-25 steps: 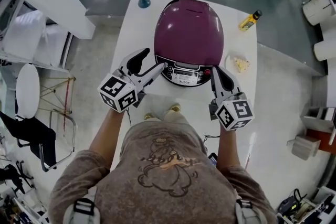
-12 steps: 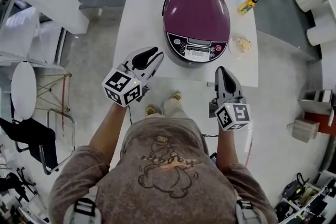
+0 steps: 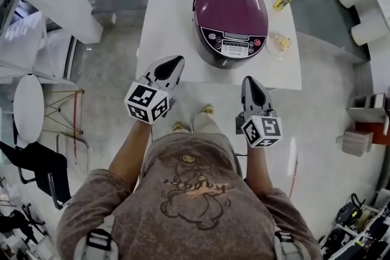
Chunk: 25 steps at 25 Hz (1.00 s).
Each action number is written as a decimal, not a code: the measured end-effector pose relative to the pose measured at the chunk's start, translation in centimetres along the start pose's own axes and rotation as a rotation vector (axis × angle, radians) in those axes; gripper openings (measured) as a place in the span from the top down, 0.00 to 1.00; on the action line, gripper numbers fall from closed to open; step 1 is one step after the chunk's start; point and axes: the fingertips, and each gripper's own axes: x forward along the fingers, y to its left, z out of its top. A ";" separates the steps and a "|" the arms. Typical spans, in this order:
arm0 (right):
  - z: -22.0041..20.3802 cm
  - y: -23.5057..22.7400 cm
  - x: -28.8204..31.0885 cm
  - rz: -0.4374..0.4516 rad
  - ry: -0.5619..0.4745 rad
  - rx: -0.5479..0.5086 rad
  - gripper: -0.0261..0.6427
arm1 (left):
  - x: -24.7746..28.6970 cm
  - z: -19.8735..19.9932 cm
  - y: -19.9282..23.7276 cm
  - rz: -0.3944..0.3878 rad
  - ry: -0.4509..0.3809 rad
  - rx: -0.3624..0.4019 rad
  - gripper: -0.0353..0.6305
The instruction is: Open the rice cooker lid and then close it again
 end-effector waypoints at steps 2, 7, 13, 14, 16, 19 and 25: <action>-0.2 0.2 -0.4 -0.012 0.003 0.000 0.96 | -0.4 0.2 0.0 0.008 -0.007 -0.007 0.91; -0.2 0.5 -0.8 -0.030 0.008 0.000 0.96 | -1.1 1.1 0.1 0.010 -0.029 -0.052 0.91; 0.1 1.1 -0.7 -0.029 -0.001 -0.002 0.96 | -1.5 1.4 -0.1 0.007 -0.036 -0.044 0.91; 0.1 1.2 -0.6 -0.027 -0.002 -0.004 0.96 | -1.5 1.5 -0.1 0.007 -0.036 -0.040 0.91; 0.3 1.4 -0.5 -0.024 -0.003 -0.009 0.96 | -1.5 1.5 -0.2 0.006 -0.034 -0.032 0.91; 0.4 1.5 -0.3 -0.019 -0.004 -0.016 0.96 | -1.4 1.7 -0.3 0.007 -0.034 -0.023 0.91; 0.5 1.5 -0.2 -0.011 -0.003 -0.022 0.96 | -1.4 1.5 -0.2 0.013 -0.030 -0.032 0.91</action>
